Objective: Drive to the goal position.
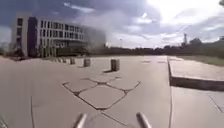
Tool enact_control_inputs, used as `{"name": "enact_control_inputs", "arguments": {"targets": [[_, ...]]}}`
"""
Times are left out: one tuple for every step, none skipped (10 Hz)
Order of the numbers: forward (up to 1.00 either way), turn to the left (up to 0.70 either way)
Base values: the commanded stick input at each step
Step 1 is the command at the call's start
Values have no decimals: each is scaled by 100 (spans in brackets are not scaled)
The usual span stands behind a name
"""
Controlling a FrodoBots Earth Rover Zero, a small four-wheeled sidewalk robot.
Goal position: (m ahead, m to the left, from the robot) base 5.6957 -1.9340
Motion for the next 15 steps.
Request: {"name": "enact_control_inputs", "arguments": {"targets": [[50,0],[50,0],[50,0],[50,0],[50,0],[50,0],[50,0],[50,0],[50,-13],[50,-39],[50,-50],[50,-50],[50,-50],[50,-50],[50,-50]]}}
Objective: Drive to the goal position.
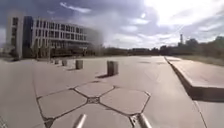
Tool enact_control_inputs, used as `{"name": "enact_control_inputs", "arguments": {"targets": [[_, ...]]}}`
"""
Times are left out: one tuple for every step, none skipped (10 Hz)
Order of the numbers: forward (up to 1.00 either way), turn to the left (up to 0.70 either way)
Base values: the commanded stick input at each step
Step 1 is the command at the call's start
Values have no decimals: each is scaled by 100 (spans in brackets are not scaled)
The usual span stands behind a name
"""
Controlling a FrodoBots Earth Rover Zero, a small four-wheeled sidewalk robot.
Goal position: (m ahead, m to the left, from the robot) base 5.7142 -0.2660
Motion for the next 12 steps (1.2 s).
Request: {"name": "enact_control_inputs", "arguments": {"targets": [[50,-50],[50,-50],[50,-50],[50,-50],[50,0],[50,0],[50,0],[50,0],[50,0],[50,0],[50,0],[50,0]]}}
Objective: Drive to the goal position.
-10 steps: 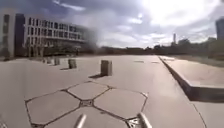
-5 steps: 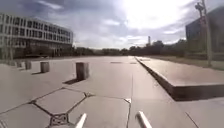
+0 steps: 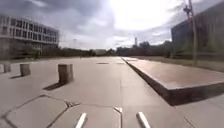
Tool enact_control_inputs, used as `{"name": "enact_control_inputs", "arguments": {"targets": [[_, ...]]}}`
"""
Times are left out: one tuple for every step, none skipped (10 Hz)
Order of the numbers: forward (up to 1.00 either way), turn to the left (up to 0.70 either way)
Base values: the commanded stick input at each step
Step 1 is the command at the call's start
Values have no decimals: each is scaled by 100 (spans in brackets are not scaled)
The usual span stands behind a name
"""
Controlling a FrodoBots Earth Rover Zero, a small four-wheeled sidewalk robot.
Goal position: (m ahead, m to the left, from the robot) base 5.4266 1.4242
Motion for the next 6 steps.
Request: {"name": "enact_control_inputs", "arguments": {"targets": [[50,0],[50,0],[50,0],[50,0],[50,0],[50,0]]}}
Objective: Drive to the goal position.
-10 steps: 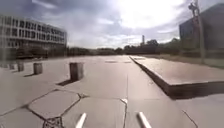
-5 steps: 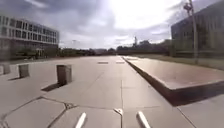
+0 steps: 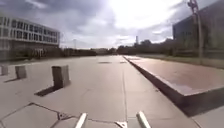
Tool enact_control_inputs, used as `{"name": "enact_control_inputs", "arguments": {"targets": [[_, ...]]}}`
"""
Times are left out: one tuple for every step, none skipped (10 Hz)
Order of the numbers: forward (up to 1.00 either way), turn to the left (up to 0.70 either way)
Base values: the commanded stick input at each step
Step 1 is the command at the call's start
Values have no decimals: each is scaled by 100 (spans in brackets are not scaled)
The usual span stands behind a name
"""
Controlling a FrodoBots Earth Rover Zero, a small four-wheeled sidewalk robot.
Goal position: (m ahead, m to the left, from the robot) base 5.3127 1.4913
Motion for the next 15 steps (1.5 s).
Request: {"name": "enact_control_inputs", "arguments": {"targets": [[50,0],[50,0],[50,0],[50,0],[50,0],[50,0],[50,0],[50,0],[50,0],[50,0],[50,0],[50,0],[50,0],[50,0],[50,0]]}}
